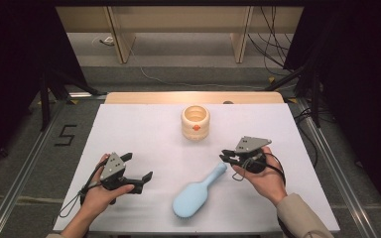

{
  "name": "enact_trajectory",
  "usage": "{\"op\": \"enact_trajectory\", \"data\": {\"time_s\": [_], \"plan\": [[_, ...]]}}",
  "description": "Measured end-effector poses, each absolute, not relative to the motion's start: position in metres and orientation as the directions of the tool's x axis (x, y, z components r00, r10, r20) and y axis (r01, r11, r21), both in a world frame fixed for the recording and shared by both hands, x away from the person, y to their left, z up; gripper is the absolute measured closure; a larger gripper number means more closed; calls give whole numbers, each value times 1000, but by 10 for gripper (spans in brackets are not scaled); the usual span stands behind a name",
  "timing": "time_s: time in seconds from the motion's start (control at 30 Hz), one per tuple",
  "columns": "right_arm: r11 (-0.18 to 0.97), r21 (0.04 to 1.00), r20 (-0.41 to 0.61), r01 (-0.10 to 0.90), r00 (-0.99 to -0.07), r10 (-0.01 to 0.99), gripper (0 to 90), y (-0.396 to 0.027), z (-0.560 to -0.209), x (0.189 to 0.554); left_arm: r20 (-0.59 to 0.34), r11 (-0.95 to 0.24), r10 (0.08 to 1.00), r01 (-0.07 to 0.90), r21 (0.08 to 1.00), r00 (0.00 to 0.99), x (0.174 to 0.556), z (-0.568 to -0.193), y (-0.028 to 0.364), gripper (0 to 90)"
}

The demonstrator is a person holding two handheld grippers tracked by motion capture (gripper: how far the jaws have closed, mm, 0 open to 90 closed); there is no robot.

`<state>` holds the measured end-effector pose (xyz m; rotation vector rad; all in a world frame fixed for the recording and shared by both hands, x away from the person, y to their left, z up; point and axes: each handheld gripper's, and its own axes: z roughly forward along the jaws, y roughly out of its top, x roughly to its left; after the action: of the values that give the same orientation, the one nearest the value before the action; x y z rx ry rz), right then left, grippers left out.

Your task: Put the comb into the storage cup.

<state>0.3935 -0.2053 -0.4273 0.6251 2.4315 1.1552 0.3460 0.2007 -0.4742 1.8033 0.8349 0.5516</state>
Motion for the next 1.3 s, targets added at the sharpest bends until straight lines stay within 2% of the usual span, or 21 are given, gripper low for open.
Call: {"op": "enact_trajectory", "data": {"time_s": [0.07,0.1,0.63,0.67,0.87,1.3], "plan": [[570,788,-137,234,-835,533,826,-203,-428,397,-14,-229,757,285,931,653,346,-474,201,13],[554,791,-111,260,-830,547,899,-200,-429,403,-14,-229,757,285,931,653,346,-474,201,13],[644,654,-25,397,-840,543,900,-172,-448,424,-14,-230,756,287,930,654,346,-475,200,14],[675,615,-25,408,-845,534,900,-168,-451,426,-15,-230,756,287,930,654,346,-475,200,14],[731,531,-27,428,-854,520,900,-159,-459,431,-15,-230,756,287,930,655,347,-475,200,15],[754,479,-28,450,-851,525,900,-151,-466,437,-17,-231,752,288,929,659,347,-476,199,16]]}}
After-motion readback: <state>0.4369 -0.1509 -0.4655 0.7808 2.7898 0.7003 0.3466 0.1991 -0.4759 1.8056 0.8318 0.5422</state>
